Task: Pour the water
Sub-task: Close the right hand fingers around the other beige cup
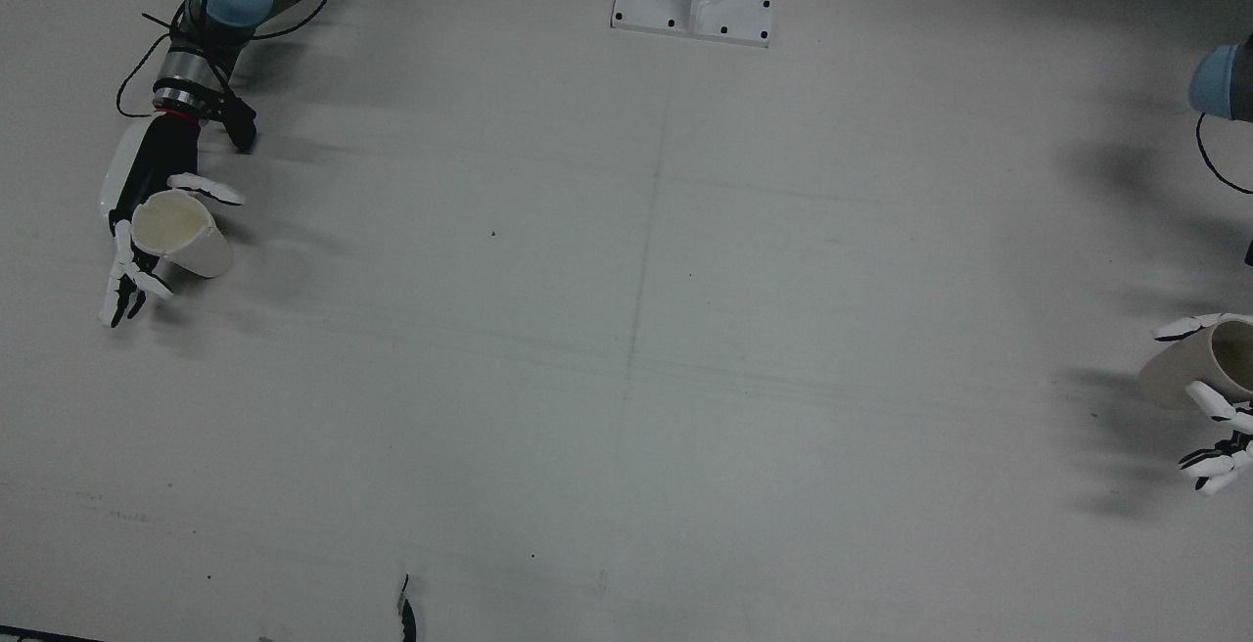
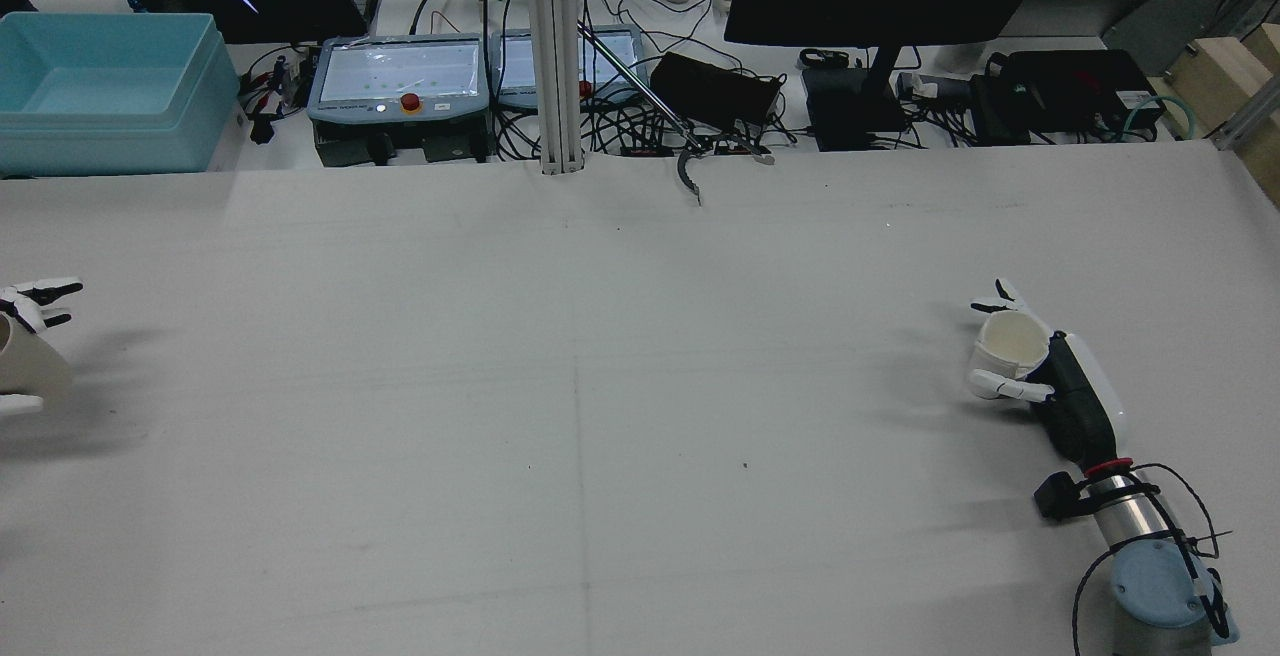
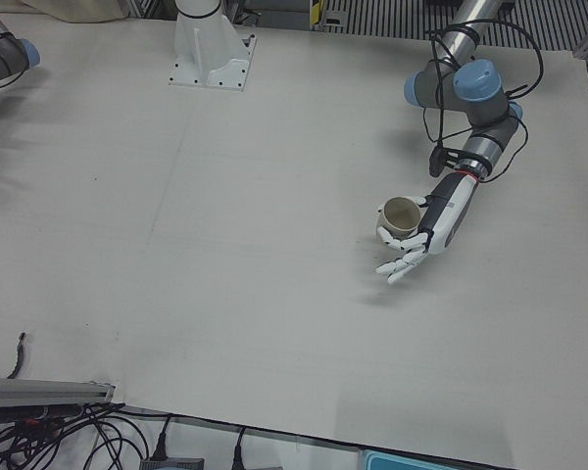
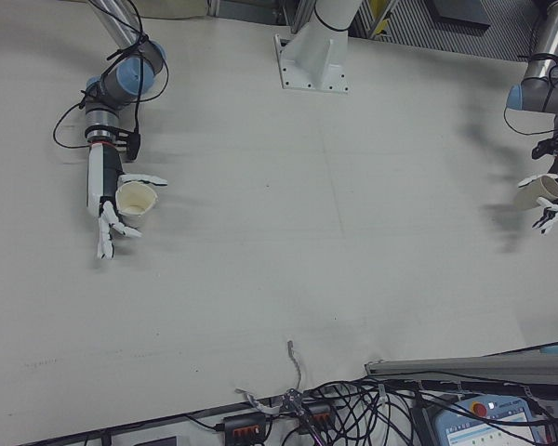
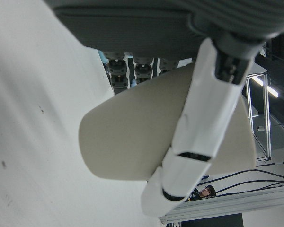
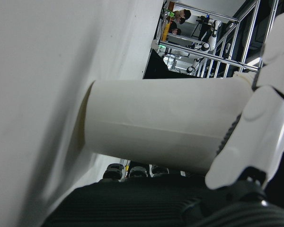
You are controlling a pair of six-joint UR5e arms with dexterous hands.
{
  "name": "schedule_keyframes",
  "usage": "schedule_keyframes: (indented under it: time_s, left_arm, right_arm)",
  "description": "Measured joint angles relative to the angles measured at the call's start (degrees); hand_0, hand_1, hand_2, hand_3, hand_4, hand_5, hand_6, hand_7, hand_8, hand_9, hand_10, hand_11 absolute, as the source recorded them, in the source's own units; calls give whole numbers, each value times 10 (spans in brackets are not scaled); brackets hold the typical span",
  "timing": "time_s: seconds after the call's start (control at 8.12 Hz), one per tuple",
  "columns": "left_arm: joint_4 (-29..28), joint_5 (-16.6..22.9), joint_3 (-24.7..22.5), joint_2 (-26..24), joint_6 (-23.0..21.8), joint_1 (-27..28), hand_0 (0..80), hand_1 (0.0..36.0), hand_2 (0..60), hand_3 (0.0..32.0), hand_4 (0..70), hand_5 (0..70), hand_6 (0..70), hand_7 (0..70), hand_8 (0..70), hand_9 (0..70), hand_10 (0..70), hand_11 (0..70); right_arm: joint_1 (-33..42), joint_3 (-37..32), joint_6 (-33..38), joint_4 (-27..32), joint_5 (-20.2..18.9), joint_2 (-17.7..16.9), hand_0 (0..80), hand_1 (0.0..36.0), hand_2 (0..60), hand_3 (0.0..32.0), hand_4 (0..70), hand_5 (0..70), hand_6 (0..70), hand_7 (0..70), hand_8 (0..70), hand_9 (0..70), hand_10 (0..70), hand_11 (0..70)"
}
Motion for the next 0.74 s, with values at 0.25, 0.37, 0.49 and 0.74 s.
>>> schedule_keyframes:
  time_s: [0.25,0.37,0.49,0.74]
  left_arm:
    - [-1,0,1,0,-2,-1,800,360,600,0,700,700,222,139,130,82,112,194]
    - [-3,0,1,1,-2,-2,800,360,600,0,700,700,223,139,131,83,113,195]
    - [-5,0,2,1,-2,-3,800,360,600,0,700,700,224,140,132,84,114,196]
    - [-7,1,1,1,-3,-4,800,360,600,0,700,700,231,144,133,83,113,194]
  right_arm:
    - [-4,3,4,0,3,5,594,253,235,0,357,700,91,86,25,3,59,104]
    - [-3,3,6,0,4,6,623,264,272,0,591,700,91,85,22,3,70,117]
    - [-1,3,8,0,5,7,625,256,239,0,586,700,96,92,25,4,70,116]
    - [10,8,12,0,4,7,716,289,241,0,598,700,104,106,25,7,57,101]
